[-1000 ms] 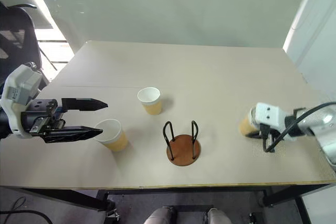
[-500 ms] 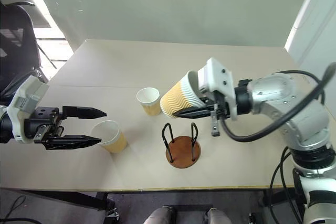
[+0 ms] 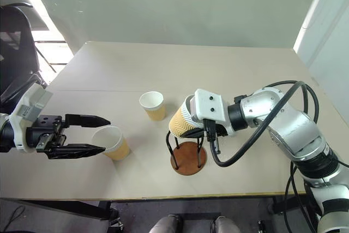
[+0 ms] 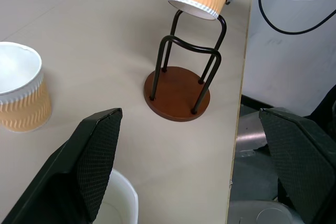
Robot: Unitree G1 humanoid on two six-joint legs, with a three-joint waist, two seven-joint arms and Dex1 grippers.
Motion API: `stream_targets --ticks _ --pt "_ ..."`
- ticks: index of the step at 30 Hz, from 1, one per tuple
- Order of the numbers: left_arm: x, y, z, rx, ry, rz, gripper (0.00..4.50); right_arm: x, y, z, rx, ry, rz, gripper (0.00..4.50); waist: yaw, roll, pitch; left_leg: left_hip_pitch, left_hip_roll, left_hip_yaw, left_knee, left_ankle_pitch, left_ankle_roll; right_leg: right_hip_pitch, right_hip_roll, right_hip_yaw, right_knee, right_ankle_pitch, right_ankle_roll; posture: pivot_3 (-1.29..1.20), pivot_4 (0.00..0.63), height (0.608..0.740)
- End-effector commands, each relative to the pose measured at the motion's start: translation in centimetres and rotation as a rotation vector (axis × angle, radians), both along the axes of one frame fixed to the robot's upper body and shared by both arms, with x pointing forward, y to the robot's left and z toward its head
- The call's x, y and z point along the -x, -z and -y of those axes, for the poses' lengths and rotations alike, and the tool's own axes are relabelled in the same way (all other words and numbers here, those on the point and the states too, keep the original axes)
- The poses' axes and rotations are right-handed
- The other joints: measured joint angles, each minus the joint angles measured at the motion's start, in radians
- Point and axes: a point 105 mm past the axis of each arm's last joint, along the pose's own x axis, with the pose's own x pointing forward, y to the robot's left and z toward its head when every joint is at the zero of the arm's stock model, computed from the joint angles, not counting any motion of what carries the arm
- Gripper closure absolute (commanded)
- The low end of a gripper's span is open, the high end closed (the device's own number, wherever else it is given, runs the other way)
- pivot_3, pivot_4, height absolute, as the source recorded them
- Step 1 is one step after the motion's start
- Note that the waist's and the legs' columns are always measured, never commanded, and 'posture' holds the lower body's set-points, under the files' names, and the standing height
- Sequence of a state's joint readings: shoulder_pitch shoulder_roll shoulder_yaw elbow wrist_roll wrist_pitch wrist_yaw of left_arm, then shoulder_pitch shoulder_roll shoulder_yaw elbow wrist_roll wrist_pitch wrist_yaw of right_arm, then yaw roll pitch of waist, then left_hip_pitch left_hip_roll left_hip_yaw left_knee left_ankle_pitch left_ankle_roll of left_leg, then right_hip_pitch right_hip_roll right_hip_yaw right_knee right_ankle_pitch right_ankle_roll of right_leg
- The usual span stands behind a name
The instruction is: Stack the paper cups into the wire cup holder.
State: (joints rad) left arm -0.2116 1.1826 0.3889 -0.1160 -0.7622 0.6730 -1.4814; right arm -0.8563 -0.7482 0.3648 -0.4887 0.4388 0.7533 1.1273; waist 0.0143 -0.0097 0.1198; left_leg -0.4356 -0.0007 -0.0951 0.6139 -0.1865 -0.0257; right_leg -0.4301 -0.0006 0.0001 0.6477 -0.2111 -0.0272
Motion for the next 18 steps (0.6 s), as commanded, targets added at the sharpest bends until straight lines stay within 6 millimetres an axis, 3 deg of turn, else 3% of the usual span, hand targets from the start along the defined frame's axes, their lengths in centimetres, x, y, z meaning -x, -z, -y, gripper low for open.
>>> stream_targets --ticks 1,9,18 --pt "0.3 -1.0 0.1 -0.007 0.014 0.05 0.0 0.9 -0.4 -0.5 0.033 -0.065 0.068 4.48 0.0 0.0 0.0 0.0 0.0 0.0 0.0 0.0 0.0 0.0 0.0 0.0 0.0 0.0 0.0 0.0 0.15 0.74" --pt "0.3 -0.8 0.3 -0.004 0.014 0.049 0.0 0.9 1.0 -0.8 0.115 -0.113 0.115 4.48 -0.001 0.0 0.0 0.0 0.0 0.0 0.001 0.0 0.0 0.0 0.0 0.0 0.001 0.001 -0.001 0.0 0.15 0.74" --pt "0.4 -0.8 0.1 -0.007 0.0 0.054 0.0 0.5 1.3 -1.0 0.131 -0.128 0.145 4.48 -0.002 0.0 0.0 0.0 0.0 0.0 0.001 0.0 0.0 -0.001 0.0 0.0 0.001 0.001 -0.002 0.0 0.15 0.74"
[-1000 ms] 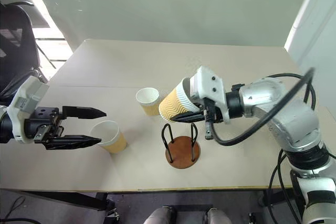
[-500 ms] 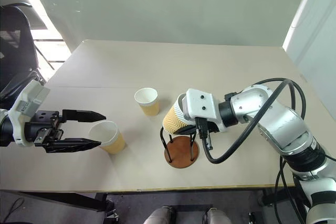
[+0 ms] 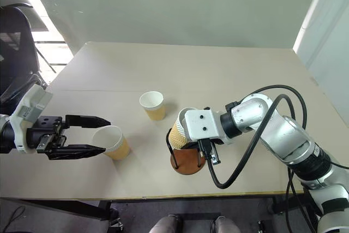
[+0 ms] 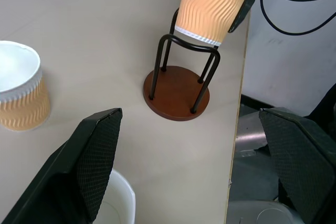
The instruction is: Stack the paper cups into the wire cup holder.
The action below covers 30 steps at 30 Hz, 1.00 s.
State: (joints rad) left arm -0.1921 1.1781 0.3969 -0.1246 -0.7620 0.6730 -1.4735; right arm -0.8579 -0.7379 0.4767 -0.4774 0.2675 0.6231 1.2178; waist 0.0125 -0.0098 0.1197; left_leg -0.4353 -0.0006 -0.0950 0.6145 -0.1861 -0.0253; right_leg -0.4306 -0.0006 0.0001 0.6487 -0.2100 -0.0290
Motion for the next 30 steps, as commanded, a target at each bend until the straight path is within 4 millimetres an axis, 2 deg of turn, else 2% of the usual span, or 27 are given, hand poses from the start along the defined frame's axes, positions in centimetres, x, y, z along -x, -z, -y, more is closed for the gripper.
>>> stream_targets --ticks 1,2,5,17,23,30 --pt "0.3 -1.1 0.2 -0.008 0.007 0.06 0.0 0.2 -0.7 -0.4 -0.002 -0.034 0.051 4.48 0.0 0.0 0.0 0.0 0.0 0.0 0.0 0.0 0.0 0.0 0.0 0.0 0.0 0.0 0.0 0.0 0.15 0.74" --pt "0.3 -1.1 0.2 -0.008 0.006 0.061 0.0 0.2 -0.7 -0.5 -0.002 -0.035 0.053 4.48 0.0 0.0 0.0 0.0 0.0 0.0 0.0 0.0 0.0 0.0 0.0 0.0 0.0 0.0 0.0 0.0 0.15 0.74" --pt "0.3 -1.1 0.1 -0.007 0.004 0.061 0.0 0.2 -0.8 -0.5 0.0 -0.036 0.058 3.9 0.0 0.0 0.0 0.0 0.0 0.0 0.0 0.0 0.0 0.0 0.0 0.0 0.0 0.0 0.0 0.0 0.15 0.74" --pt "0.0 -1.0 0.2 -0.004 0.005 0.065 0.0 -0.1 -1.2 -0.3 -0.007 -0.024 0.071 0.05 0.0 0.0 0.0 0.0 0.0 0.0 0.0 0.0 -0.001 0.0 0.0 0.0 0.0 0.0 0.0 0.0 0.15 0.74" --pt "0.0 -1.0 0.2 -0.004 0.008 0.065 0.0 -0.5 -1.6 -0.2 -0.01 -0.015 0.092 0.01 0.0 0.0 0.0 0.0 0.0 0.0 0.0 0.0 -0.001 0.0 0.0 0.0 0.0 0.0 0.0 0.0 0.15 0.74" --pt "-0.1 -1.1 0.0 -0.009 0.005 0.067 0.0 -0.6 -3.9 0.3 -0.03 -0.034 0.123 0.01 0.0 0.0 0.0 0.0 0.0 0.0 0.0 0.0 -0.001 -0.001 0.0 0.0 0.0 0.0 -0.001 0.0 0.15 0.74"
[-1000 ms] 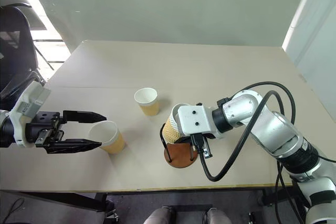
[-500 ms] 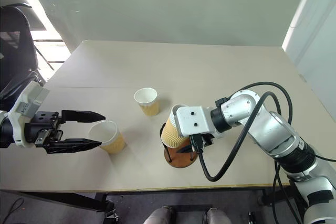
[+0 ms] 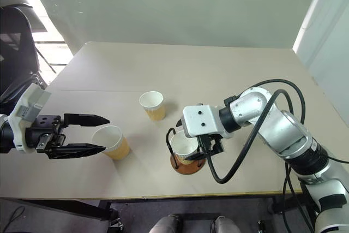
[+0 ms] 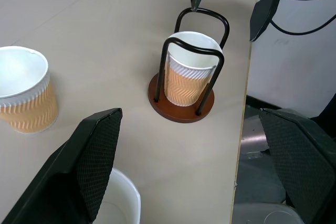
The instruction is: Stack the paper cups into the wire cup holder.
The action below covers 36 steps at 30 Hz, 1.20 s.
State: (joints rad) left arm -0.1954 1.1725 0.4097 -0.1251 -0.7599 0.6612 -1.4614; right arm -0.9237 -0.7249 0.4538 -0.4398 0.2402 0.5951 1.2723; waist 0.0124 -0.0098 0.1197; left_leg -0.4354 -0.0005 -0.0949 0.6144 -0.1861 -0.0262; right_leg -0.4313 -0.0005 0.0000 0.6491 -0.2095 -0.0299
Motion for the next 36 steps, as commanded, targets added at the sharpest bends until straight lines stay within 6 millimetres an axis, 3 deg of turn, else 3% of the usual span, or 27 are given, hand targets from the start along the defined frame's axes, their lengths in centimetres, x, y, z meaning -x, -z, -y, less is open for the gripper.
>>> stream_targets --ticks 1,4,6,7,10,14,18,25,31,36 --pt "0.1 -0.9 0.1 -0.011 0.015 0.039 0.0 -0.4 -2.9 0.6 -0.058 0.007 0.075 0.01 0.0 0.0 0.0 0.0 0.0 0.0 0.0 0.0 0.0 0.0 0.0 0.0 0.0 0.0 0.0 0.0 0.15 0.74" --pt "0.1 -1.4 -0.3 -0.017 0.003 0.056 0.0 -1.6 -7.9 2.4 -0.263 0.094 0.079 0.01 0.001 0.0 0.0 -0.001 0.0 0.0 0.0 0.0 0.0 0.0 0.0 0.0 0.0 0.0 0.0 0.0 0.15 0.74" --pt "0.2 -1.6 -0.7 -0.032 -0.015 0.061 0.0 -2.8 -11.8 5.1 -0.466 0.205 0.073 0.01 0.003 0.0 0.0 -0.001 0.0 0.0 0.0 0.0 -0.001 -0.001 0.0 0.0 0.0 0.0 0.0 0.0 0.15 0.74" --pt "0.2 -1.6 -1.0 -0.043 -0.023 0.06 0.0 -3.3 -12.8 6.9 -0.512 0.266 0.077 0.01 0.005 0.0 0.0 -0.001 0.0 0.0 0.0 -0.001 -0.003 -0.001 0.0 0.0 0.0 0.0 0.0 0.0 0.15 0.74" --pt "0.5 -1.6 -1.5 -0.08 -0.03 0.045 0.0 -2.5 -12.3 11.6 -0.443 0.354 0.034 0.01 0.02 -0.003 -0.002 -0.002 0.0 0.0 -0.001 -0.002 -0.005 0.0 0.0 0.0 -0.001 -0.001 -0.001 0.0 0.15 0.74" --pt "0.2 -0.9 -3.3 -0.227 -0.064 0.017 0.0 -1.5 -10.5 14.0 -0.33 0.408 0.005 0.01 0.019 -0.003 -0.002 0.0 0.0 0.0 0.0 -0.007 -0.009 0.001 0.0 0.0 -0.001 -0.003 -0.001 0.0 0.15 0.74" --pt "-1.1 0.1 -5.0 -0.412 -0.072 0.023 0.0 -1.9 -10.6 13.8 -0.354 0.409 0.039 0.01 0.0 0.0 -0.001 0.001 0.001 0.001 -0.001 -0.006 -0.009 0.001 0.001 0.0 0.002 0.0 0.006 0.0 0.15 0.74" --pt "-2.2 1.1 -3.8 -0.516 0.065 0.015 0.0 0.8 -11.2 11.6 -0.409 0.248 -0.048 0.01 0.001 0.001 -0.001 -0.001 0.003 0.001 0.001 -0.001 -0.003 0.0 0.003 0.001 0.002 -0.004 0.001 0.0 0.15 0.74" --pt "-3.1 2.5 -3.1 -0.57 0.142 -0.01 0.0 3.8 -9.1 9.2 -0.437 0.088 -0.213 0.01 0.007 0.0 -0.001 -0.003 0.002 0.001 0.001 0.003 0.003 0.0 0.003 0.001 -0.001 -0.004 0.002 0.0 0.15 0.74" --pt "-3.7 3.5 -3.1 -0.608 0.169 -0.026 0.0 4.4 -6.8 7.4 -0.459 0.098 -0.273 0.01 0.007 0.0 -0.001 -0.003 0.003 0.001 0.001 0.003 0.005 0.0 0.003 0.001 -0.002 0.0 0.007 0.0 0.15 0.74"
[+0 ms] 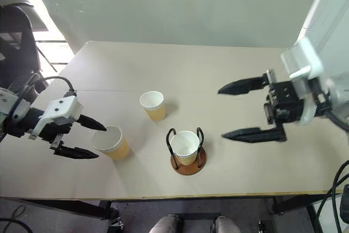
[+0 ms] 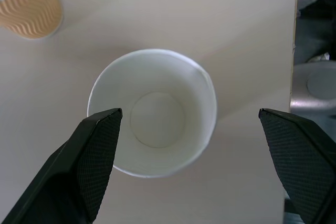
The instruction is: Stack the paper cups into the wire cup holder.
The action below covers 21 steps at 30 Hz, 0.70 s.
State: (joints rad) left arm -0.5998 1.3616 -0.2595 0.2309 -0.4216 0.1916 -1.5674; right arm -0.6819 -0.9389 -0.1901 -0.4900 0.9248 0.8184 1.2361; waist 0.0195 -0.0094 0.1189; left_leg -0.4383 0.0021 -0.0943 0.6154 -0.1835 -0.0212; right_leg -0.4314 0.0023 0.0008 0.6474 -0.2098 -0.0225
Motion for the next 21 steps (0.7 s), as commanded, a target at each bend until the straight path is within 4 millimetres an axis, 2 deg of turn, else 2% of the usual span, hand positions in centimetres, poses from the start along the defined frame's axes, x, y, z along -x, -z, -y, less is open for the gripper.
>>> stream_targets --ticks 1,8,14,20,21 --pt "0.1 0.0 -0.1 -0.032 0.049 -0.021 0.0 0.6 0.7 -0.9 -0.008 0.024 0.012 0.01 0.0 0.0 0.0 0.0 0.0 0.0 0.0 0.0 0.0 0.0 0.0 0.0 0.0 0.001 0.002 0.0 0.15 0.74" --pt "0.4 1.3 0.9 -0.021 0.088 -0.069 0.0 0.6 1.3 -1.5 -0.03 0.059 0.014 0.01 0.0 0.0 0.0 0.0 0.0 0.0 0.0 0.0 0.002 0.0 0.0 0.0 0.0 0.002 0.003 0.0 0.15 0.74" --pt "0.2 2.9 1.4 -0.096 0.162 -0.069 0.0 0.6 1.2 -1.9 -0.045 0.064 0.027 0.01 0.0 0.0 0.0 0.0 0.0 0.0 0.001 0.001 0.003 0.0 0.0 0.0 0.0 0.002 0.003 0.0 0.15 0.74" --pt "-0.7 4.1 0.4 -0.219 0.197 -0.035 0.0 0.4 1.1 -2.1 -0.055 0.079 0.042 0.01 0.0 0.0 0.0 -0.001 0.0 0.0 0.004 0.001 0.004 0.0 0.0 0.0 0.0 0.002 0.003 0.0 0.15 0.74" --pt "-1.1 4.4 0.2 -0.242 0.204 -0.02 0.18 0.4 1.1 -2.1 -0.055 0.081 0.044 0.0 0.0 0.0 0.0 -0.001 0.0 0.0 0.005 0.001 0.004 0.0 0.0 0.0 0.001 0.002 0.003 0.0 0.15 0.74"
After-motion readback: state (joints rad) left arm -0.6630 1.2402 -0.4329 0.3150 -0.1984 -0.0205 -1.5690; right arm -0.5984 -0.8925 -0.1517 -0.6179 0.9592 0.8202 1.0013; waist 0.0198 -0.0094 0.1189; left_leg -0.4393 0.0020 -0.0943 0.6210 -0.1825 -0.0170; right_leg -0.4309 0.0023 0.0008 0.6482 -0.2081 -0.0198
